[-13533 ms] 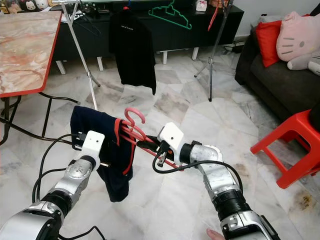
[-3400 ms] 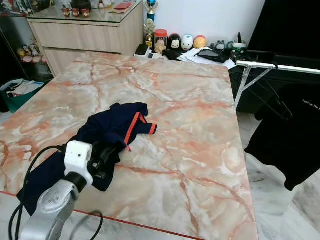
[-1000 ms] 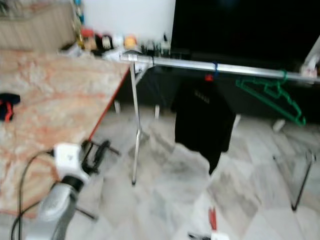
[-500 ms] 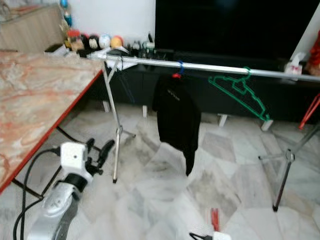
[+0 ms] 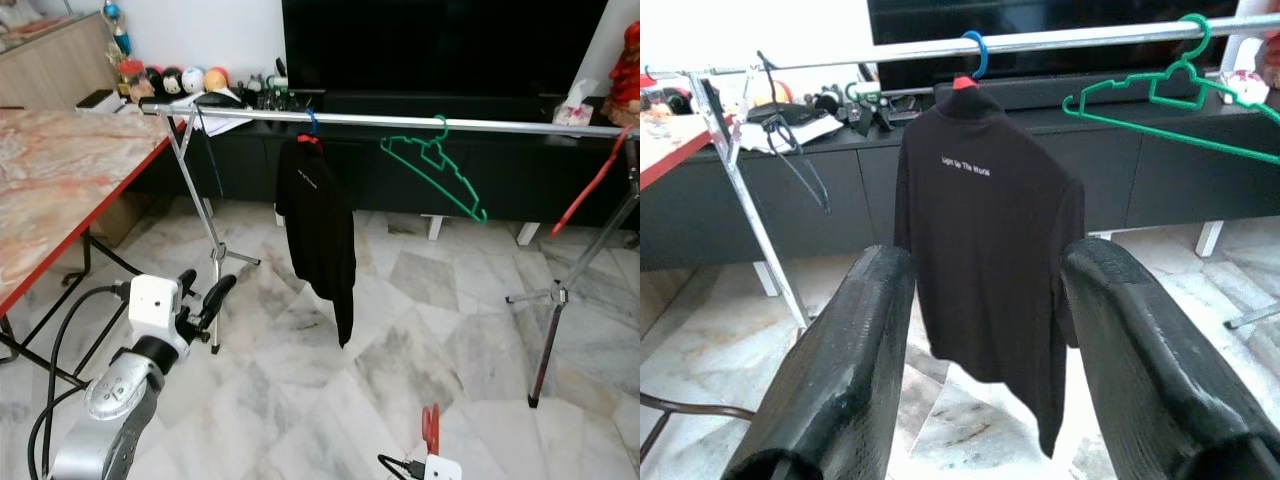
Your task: Hang hanger
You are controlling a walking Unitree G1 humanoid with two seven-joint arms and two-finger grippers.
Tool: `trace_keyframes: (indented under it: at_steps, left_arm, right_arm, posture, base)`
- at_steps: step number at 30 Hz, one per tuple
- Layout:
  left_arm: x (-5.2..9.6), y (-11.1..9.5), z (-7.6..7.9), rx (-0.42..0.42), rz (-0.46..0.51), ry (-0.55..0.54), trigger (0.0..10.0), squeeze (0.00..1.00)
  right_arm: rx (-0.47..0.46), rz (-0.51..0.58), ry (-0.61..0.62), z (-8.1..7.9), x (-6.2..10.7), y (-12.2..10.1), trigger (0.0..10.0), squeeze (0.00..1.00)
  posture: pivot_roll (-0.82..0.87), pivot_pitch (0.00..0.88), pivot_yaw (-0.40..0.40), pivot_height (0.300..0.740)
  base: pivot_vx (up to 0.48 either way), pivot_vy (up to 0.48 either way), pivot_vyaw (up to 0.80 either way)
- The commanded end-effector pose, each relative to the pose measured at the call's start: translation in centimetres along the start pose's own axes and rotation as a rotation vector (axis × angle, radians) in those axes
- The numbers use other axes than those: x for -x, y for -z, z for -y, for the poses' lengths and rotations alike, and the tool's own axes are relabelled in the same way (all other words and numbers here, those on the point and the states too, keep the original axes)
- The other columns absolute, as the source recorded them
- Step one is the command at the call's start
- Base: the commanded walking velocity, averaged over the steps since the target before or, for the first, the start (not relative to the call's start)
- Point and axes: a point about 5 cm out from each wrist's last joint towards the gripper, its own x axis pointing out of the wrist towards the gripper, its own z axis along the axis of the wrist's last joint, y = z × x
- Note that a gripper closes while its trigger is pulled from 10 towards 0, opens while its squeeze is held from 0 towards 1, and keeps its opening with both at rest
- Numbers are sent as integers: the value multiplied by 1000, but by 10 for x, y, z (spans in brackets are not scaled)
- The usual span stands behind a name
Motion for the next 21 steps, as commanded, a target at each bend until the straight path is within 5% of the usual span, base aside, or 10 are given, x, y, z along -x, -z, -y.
trace_keyframes:
  at_steps: [1, 21]
  left_arm:
    - [0, 4, -3, -30, -32, -7, 10000, 0]
    - [2, 17, 10, -62, -83, 39, 10000, 0]
  right_arm:
    - [20, 25, -24, -7, 0, -4, 10000, 0]
    - [47, 21, 10, 4, -2, -7, 10000, 0]
  posture:
    - [62, 0, 25, 740]
    - [55, 0, -22, 740]
  base:
    - [0, 0, 0]
    - [0, 0, -96]
